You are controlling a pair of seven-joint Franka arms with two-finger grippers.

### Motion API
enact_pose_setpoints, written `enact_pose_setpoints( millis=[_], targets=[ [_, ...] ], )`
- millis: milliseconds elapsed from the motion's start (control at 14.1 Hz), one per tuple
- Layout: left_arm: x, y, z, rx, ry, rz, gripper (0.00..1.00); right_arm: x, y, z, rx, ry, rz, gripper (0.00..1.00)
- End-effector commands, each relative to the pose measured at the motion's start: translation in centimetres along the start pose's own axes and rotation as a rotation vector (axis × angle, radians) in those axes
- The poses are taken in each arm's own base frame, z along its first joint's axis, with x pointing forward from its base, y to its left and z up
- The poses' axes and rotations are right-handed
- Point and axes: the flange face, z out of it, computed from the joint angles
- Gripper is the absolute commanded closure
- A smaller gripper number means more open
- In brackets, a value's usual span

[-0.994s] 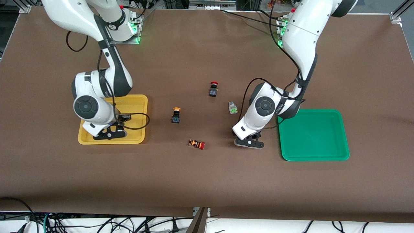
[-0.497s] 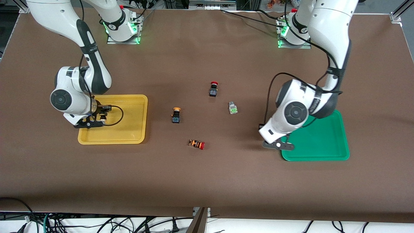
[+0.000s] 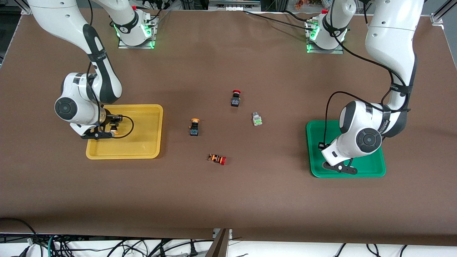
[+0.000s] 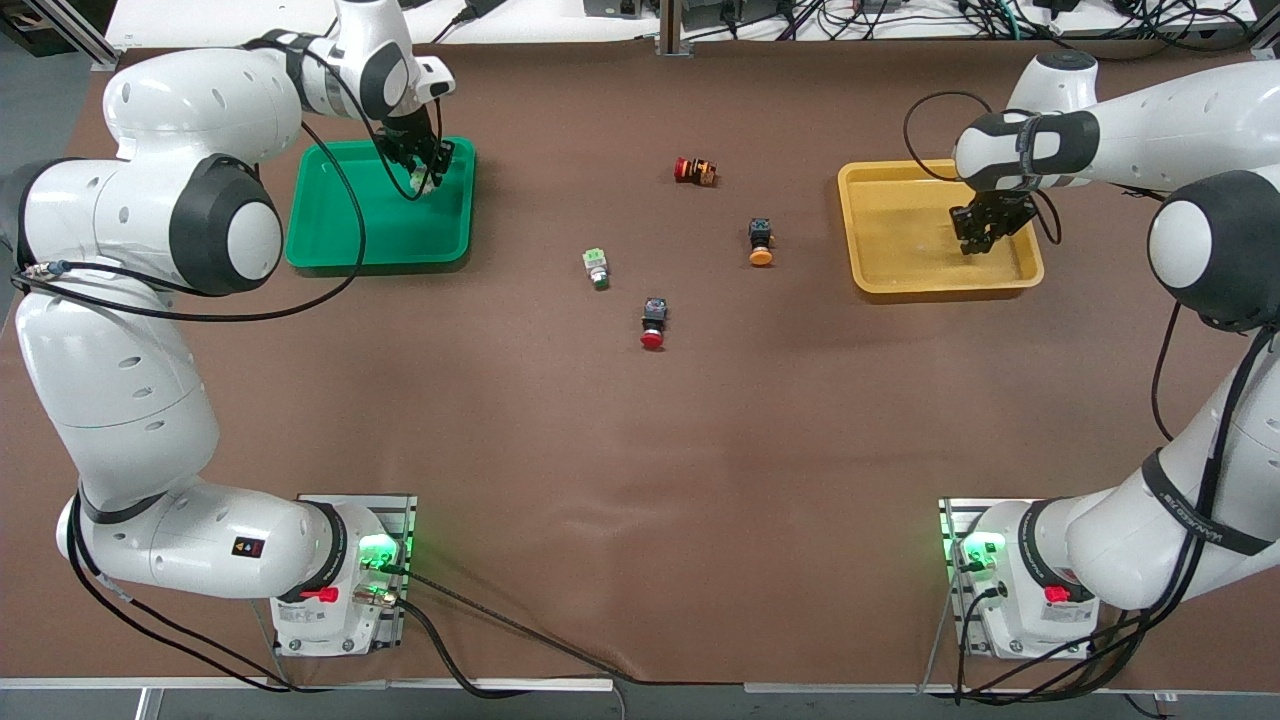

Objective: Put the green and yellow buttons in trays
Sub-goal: 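Place the yellow button in its tray while the left gripper places the green one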

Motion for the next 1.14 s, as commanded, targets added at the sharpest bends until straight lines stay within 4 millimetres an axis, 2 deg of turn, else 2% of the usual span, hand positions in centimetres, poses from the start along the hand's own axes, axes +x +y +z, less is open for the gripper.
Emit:
enact_pose_setpoints(
  millis=[0, 71, 142, 213, 284, 426, 497, 639, 710, 852, 923, 1065],
  targets=[
    [-0.5, 1.2, 0.7, 0.006, 0.01, 0.032, 0.38, 0.5, -0.5, -0.9, 0.018, 0.032, -0.011, 0.0],
    [-0.4, 1.1, 0.2, 0.006, 0.016, 0.022, 0.0, 1.2, -1.1, -2.2, 0.02, 0.049, -0.023, 0.0],
    [-0.3, 1.2, -0.4, 0.005, 0.024, 0.021, 0.0, 1.7, -2.3, -3.7, 0.026, 0.047, -0.045, 0.0],
    [-0.3, 1.2, -1.2, -0.009, 0.027, 0.01, 0.0, 2.6, -3.8, -6.1, 0.034, 0.032, -0.066, 0.0],
    [-0.5, 2.2, -2.3, -0.021, 0.017, 0.019, 0.0, 3.4, -6.2, -9.1, 0.046, 0.008, -0.099, 0.0],
    [-1.2, 5.7, -4.7, -0.045, -0.006, -0.001, 0.0, 4.6, -10.5, -12.8, 0.046, 0.001, -0.108, 0.0],
    [-1.4, 8.3, -5.1, -0.064, -0.012, -0.039, 0.0, 5.1, -12.7, -13.4, 0.043, 0.017, -0.103, 0.0],
    [-1.9, 13.0, -5.4, -0.094, -0.022, -0.128, 0.0, 5.8, -17.2, -12.7, 0.041, 0.032, -0.061, 0.0],
    [-2.3, 14.8, -5.2, -0.107, -0.029, -0.161, 0.0, 5.8, -20.5, -12.3, 0.058, 0.042, -0.039, 0.0],
    [-3.2, 19.5, -4.9, -0.164, -0.062, -0.252, 0.0, 5.3, -25.7, -10.7, 0.064, 0.071, 0.017, 0.0],
    [-3.7, 21.8, -4.6, -0.203, -0.081, -0.31, 0.0, 5.1, -27.9, -9.8, 0.065, 0.098, 0.019, 0.0],
    [-5.6, 25.8, -2.4, -0.244, -0.076, -0.385, 0.0, 4.4, -31.3, -7.9, 0.061, 0.116, 0.007, 0.0]
  ],
)
